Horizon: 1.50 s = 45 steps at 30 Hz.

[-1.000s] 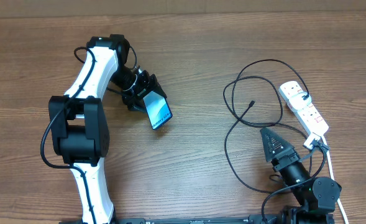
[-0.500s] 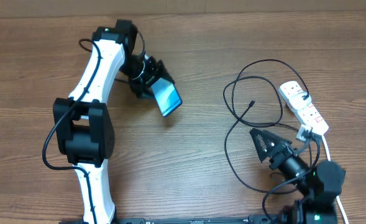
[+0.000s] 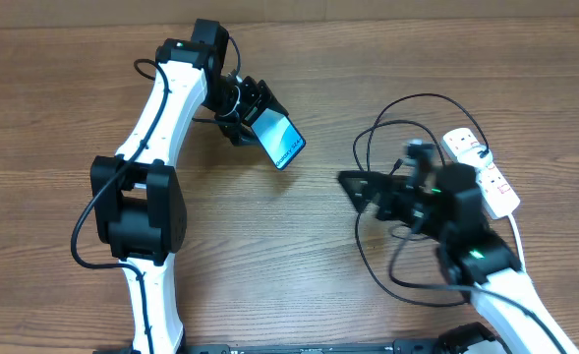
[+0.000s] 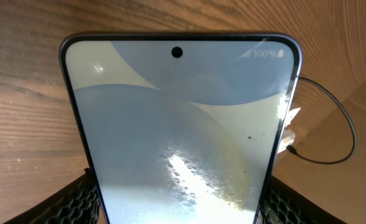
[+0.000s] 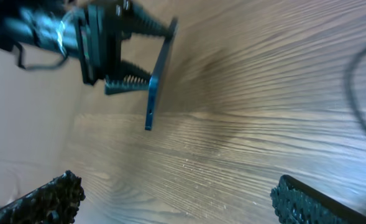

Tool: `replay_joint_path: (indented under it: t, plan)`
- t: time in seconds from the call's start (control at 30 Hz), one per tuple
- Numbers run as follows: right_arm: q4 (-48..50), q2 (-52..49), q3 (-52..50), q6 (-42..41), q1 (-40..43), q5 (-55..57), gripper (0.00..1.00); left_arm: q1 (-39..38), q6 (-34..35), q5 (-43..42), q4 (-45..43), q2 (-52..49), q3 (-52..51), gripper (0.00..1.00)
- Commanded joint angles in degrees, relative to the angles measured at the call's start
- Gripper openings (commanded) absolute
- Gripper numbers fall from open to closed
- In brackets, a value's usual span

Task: Plug charger to phone and switch on socket

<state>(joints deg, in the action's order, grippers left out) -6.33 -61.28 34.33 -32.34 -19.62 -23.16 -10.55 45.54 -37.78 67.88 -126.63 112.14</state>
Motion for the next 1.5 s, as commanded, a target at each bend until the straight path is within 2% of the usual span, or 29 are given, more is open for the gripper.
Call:
replay_joint_path:
  t: [0.0, 0.27, 0.5, 0.67, 0.9, 1.1, 1.3, 1.4, 1.47]
  plan:
    - [4.7, -6.12, 3.78, -0.35, -5.35, 9.05, 1.0, -0.52, 2.67, -3.13, 0.04, 0.81, 1.51, 0.04]
    - [21.55, -18.88, 5.84, -3.89, -10.36, 11.15, 1.0, -0.63, 4.9, -5.33, -0.42, 0.81, 1.51, 0.04]
    - [22.53, -27.65, 10.99, -3.87, -11.82, 12.74, 0.99, -1.53, 5.95, -7.3, -0.39, 0.81, 1.51, 0.04]
    - [22.53, -29.24, 13.62, -3.87, -11.82, 14.64, 0.95, -2.03, 5.99, -8.0, -0.48, 0.81, 1.51, 0.04]
    - [22.62, -29.24, 14.19, -3.87, -11.93, 16.28, 0.78, -2.25, 6.91, -9.29, -0.52, 0.81, 1.51, 0.04]
    - [22.45, -29.24, 14.19, -3.87, -11.93, 16.28, 0.53, -2.27, 7.26, -9.29, -0.87, 0.81, 1.51, 0.04]
    - [22.05, -29.31, 14.19, -3.74, -12.44, 16.33, 0.5, -2.36, 7.87, -10.14, -0.9, 0.81, 1.51, 0.04]
    - [21.51, -29.31, 14.19, -3.65, -12.96, 18.01, 0.39, -2.4, 7.87, -10.36, -0.9, 0.81, 1.51, 0.04]
    - [20.76, -29.31, 14.19, -3.63, -13.11, 18.21, 0.38, -2.56, 7.89, -10.36, -0.9, 0.81, 1.51, 0.04]
